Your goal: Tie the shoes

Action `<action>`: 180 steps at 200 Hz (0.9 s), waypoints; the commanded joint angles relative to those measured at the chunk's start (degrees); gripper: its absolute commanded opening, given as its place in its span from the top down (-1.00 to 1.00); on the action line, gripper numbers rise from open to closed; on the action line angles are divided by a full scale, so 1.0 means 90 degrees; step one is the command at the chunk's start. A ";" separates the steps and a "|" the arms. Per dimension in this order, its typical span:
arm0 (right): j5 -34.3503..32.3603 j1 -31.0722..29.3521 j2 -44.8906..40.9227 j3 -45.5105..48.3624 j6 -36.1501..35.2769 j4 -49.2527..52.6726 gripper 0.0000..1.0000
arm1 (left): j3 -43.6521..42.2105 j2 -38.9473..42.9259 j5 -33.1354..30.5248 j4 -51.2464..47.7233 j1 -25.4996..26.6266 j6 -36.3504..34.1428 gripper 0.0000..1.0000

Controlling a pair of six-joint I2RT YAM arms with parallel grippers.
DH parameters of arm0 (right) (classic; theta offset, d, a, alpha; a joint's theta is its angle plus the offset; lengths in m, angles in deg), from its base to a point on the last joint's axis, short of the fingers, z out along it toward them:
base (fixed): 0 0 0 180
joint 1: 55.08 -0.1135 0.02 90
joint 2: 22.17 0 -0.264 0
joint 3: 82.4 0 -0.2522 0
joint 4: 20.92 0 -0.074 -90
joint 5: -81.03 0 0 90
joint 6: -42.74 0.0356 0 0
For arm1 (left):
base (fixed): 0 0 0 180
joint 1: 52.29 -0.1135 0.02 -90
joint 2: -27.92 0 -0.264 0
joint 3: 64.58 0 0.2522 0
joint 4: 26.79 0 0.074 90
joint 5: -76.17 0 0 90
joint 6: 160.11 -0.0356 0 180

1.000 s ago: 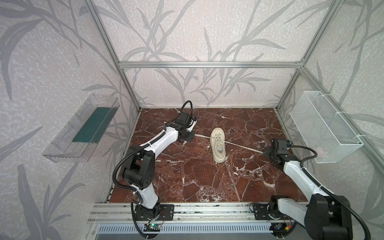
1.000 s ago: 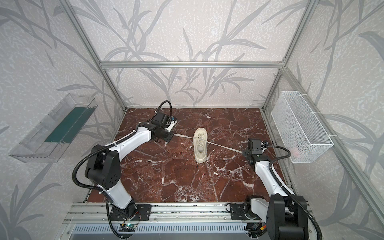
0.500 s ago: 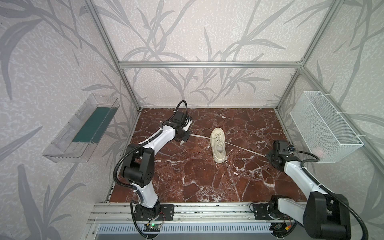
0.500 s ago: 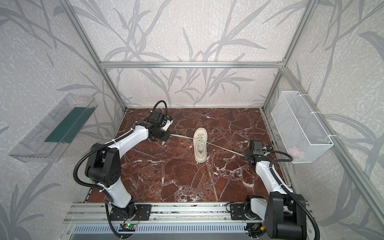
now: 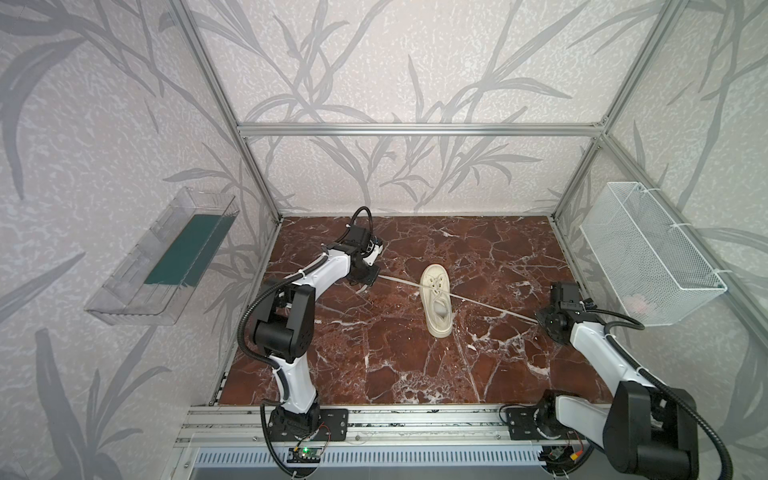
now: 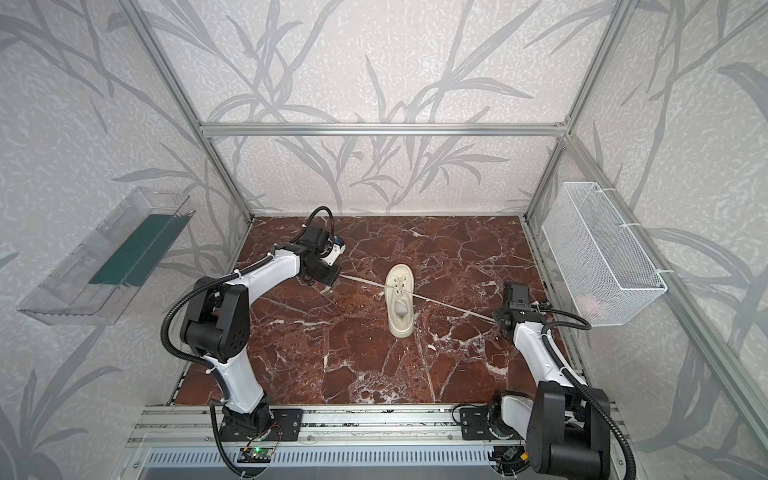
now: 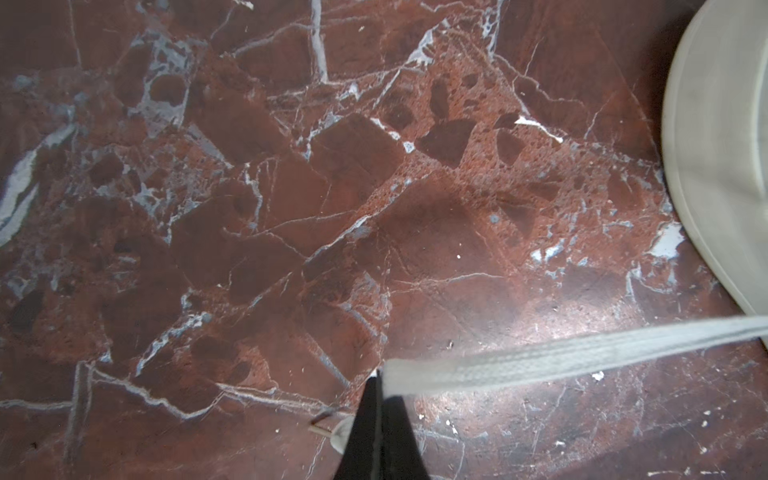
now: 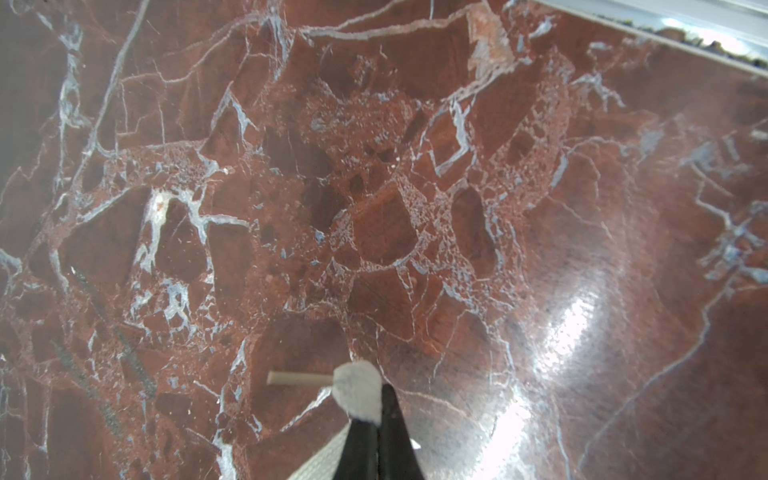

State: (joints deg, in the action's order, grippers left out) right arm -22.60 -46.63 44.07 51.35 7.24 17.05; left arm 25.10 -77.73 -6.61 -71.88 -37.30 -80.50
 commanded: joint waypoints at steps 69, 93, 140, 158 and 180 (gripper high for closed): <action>0.0606 0.0175 -0.0200 0.0072 -0.0869 -0.0387 1.00 | -0.0149 0.0405 0.0613 -0.0192 -0.0040 0.0323 1.00; 0.0956 0.0171 -0.0271 -0.0163 -0.1325 -0.0541 1.00 | -0.0514 0.0872 0.0694 -0.0061 0.0308 0.0429 1.00; 0.1418 0.0046 0.0164 -0.0724 -0.1922 -0.0815 1.00 | -0.1041 0.1745 0.0181 -0.0258 0.1160 0.0856 1.00; 0.1530 -0.0026 0.0441 -0.0993 -0.2168 -0.0861 1.00 | -0.1232 0.1935 0.0147 -0.0321 0.1412 0.1217 1.00; 0.1641 -0.0127 0.0667 -0.1268 -0.2237 -0.0872 1.00 | -0.1551 0.2162 -0.0128 -0.0457 0.1671 0.1600 1.00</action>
State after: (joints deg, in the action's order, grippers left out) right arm -9.70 -46.88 48.27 42.95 -9.83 10.16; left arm 14.31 -60.53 -4.43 -72.91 -23.75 -71.24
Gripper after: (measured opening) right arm 0.047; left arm 0.048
